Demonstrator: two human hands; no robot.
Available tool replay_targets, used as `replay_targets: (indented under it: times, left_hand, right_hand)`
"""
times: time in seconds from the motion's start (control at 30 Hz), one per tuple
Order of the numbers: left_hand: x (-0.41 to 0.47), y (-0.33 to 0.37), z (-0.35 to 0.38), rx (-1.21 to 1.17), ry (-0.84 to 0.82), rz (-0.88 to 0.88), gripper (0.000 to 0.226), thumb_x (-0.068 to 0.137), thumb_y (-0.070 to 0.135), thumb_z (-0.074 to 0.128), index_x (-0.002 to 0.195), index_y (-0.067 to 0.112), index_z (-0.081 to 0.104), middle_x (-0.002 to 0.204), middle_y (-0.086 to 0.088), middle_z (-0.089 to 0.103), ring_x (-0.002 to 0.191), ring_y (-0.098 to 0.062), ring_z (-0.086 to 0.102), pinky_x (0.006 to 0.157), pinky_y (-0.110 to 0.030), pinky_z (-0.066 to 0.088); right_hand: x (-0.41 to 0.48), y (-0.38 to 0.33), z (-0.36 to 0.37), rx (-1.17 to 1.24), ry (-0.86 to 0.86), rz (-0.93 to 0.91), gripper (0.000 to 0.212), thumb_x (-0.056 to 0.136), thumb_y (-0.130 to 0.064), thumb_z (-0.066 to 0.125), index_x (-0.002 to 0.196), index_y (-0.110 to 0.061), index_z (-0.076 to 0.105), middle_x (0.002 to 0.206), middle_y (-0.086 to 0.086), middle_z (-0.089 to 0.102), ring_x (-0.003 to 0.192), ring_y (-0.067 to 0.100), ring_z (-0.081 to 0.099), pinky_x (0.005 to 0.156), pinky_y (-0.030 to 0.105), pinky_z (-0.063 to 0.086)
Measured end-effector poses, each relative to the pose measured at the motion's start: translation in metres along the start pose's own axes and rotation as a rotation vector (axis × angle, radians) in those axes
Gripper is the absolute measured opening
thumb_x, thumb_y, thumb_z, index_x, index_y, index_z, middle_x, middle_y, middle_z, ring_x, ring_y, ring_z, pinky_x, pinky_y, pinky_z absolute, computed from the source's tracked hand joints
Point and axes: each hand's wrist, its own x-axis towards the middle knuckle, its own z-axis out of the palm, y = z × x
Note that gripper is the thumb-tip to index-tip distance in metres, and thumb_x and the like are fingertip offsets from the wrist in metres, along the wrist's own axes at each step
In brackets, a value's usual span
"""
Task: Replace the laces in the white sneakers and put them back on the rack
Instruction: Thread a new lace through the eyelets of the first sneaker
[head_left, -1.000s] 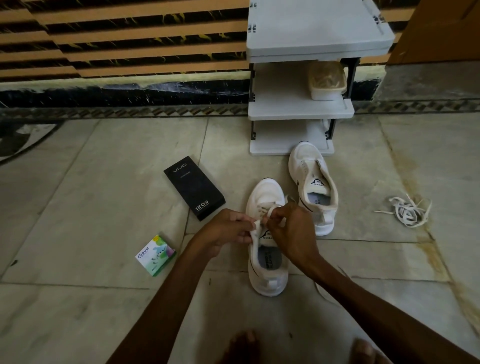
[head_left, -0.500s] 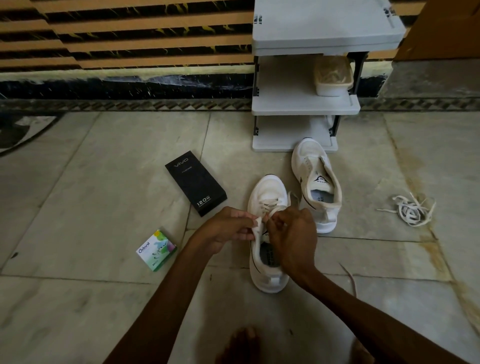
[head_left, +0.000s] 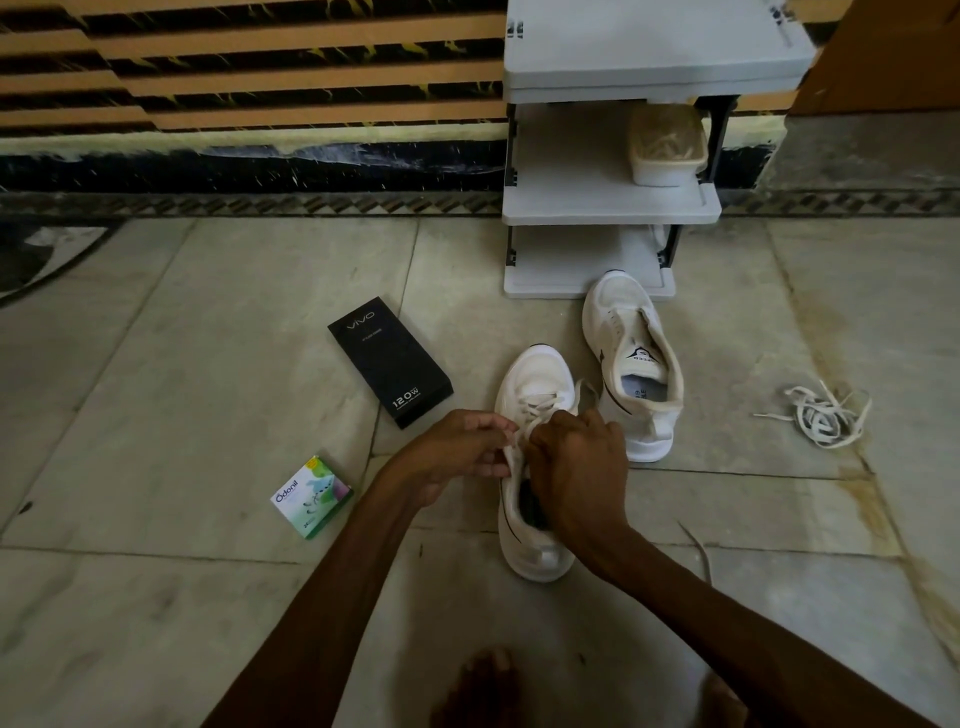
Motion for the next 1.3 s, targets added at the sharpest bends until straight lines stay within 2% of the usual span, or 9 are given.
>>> replay_targets:
  times: [0.27, 0.53, 0.67, 0.83, 0.97, 1.03, 1.13, 1.2, 1.3]
  left_hand:
    - [0.001, -0.004, 0.000, 0.112, -0.022, 0.094, 0.024, 0.089, -0.002, 0.061, 0.109, 0.010, 0.067, 0.107, -0.013, 0.070, 0.094, -0.022, 0.070, 0.079, -0.029, 0.058]
    - [0.003, -0.003, -0.003, 0.147, -0.043, 0.119, 0.026, 0.084, 0.000, 0.069, 0.109, 0.007, 0.069, 0.105, -0.013, 0.071, 0.097, -0.025, 0.070, 0.079, -0.031, 0.059]
    - [0.003, -0.007, -0.003, 0.151, 0.005, 0.155, 0.024, 0.083, 0.001, 0.071, 0.106, 0.007, 0.071, 0.102, -0.009, 0.071, 0.092, -0.022, 0.071, 0.076, -0.029, 0.058]
    - [0.003, -0.015, 0.003, 0.191, 0.134, 0.239, 0.016, 0.085, 0.012, 0.072, 0.100, 0.005, 0.072, 0.092, -0.009, 0.073, 0.073, -0.016, 0.072, 0.065, -0.024, 0.058]
    - [0.011, -0.006, 0.000, 0.573, 0.251, 0.198, 0.016, 0.092, 0.014, 0.063, 0.104, 0.005, 0.070, 0.097, -0.010, 0.072, 0.086, -0.021, 0.070, 0.084, -0.036, 0.057]
    - [0.009, -0.004, -0.005, 0.842, 0.500, 0.383, 0.012, 0.094, 0.009, 0.057, 0.096, 0.008, 0.068, 0.102, -0.012, 0.065, 0.092, -0.026, 0.062, 0.081, -0.034, 0.051]
    - [0.001, 0.009, -0.026, 0.715, 1.089, 0.609, 0.011, 0.094, 0.004, 0.050, 0.093, 0.003, 0.060, 0.100, -0.015, 0.056, 0.084, -0.029, 0.056, 0.073, -0.041, 0.051]
    - [0.003, 0.030, -0.044, 0.487, 1.243, 0.581, 0.015, 0.097, 0.012, 0.048, 0.096, 0.003, 0.059, 0.102, -0.013, 0.058, 0.088, -0.030, 0.060, 0.076, -0.036, 0.050]
    - [-0.012, 0.067, -0.035, -0.507, 0.609, 0.418, 0.014, 0.095, 0.009, 0.052, 0.102, 0.000, 0.060, 0.096, -0.011, 0.068, 0.089, -0.026, 0.070, 0.073, -0.027, 0.053]
  right_hand:
    - [0.026, -0.009, -0.010, -0.136, -0.216, 0.145, 0.017, 0.092, -0.031, 0.060, 0.089, -0.018, 0.071, 0.083, 0.001, 0.069, 0.078, 0.016, 0.063, 0.078, 0.029, 0.050]
    - [0.062, 0.001, -0.013, -0.022, -0.458, 0.399, 0.059, 0.047, -0.052, 0.090, 0.090, -0.017, 0.071, 0.090, 0.004, 0.070, 0.082, 0.020, 0.068, 0.069, 0.030, 0.056]
    - [0.060, 0.004, -0.013, 0.072, -0.436, 0.400, 0.051, 0.041, -0.052, 0.091, 0.076, -0.019, 0.074, 0.077, 0.001, 0.071, 0.073, 0.017, 0.068, 0.070, 0.034, 0.060]
    - [0.047, 0.014, -0.016, 0.127, -0.350, 0.267, 0.027, 0.061, -0.035, 0.087, 0.065, -0.023, 0.063, 0.081, -0.002, 0.066, 0.075, 0.014, 0.062, 0.068, 0.027, 0.051]
    - [0.036, 0.024, -0.016, 0.245, -0.321, 0.231, 0.036, 0.059, -0.028, 0.090, 0.065, -0.028, 0.055, 0.071, -0.010, 0.060, 0.072, 0.010, 0.060, 0.067, 0.025, 0.047]
    - [0.035, 0.027, -0.015, 0.282, -0.300, 0.246, 0.040, 0.058, -0.029, 0.091, 0.062, -0.028, 0.051, 0.067, -0.010, 0.060, 0.066, 0.009, 0.059, 0.066, 0.026, 0.049]
    - [0.035, 0.029, -0.014, 0.321, -0.304, 0.245, 0.040, 0.058, -0.028, 0.092, 0.062, -0.027, 0.052, 0.062, -0.013, 0.057, 0.060, 0.003, 0.054, 0.064, 0.024, 0.047]
    - [0.035, 0.029, -0.013, 0.333, -0.300, 0.248, 0.040, 0.057, -0.027, 0.092, 0.063, -0.027, 0.052, 0.062, -0.012, 0.057, 0.061, 0.007, 0.056, 0.063, 0.025, 0.048]
    - [0.035, 0.029, -0.010, 0.331, -0.299, 0.245, 0.038, 0.058, -0.024, 0.090, 0.062, -0.026, 0.053, 0.061, -0.013, 0.056, 0.062, 0.009, 0.057, 0.061, 0.024, 0.047]
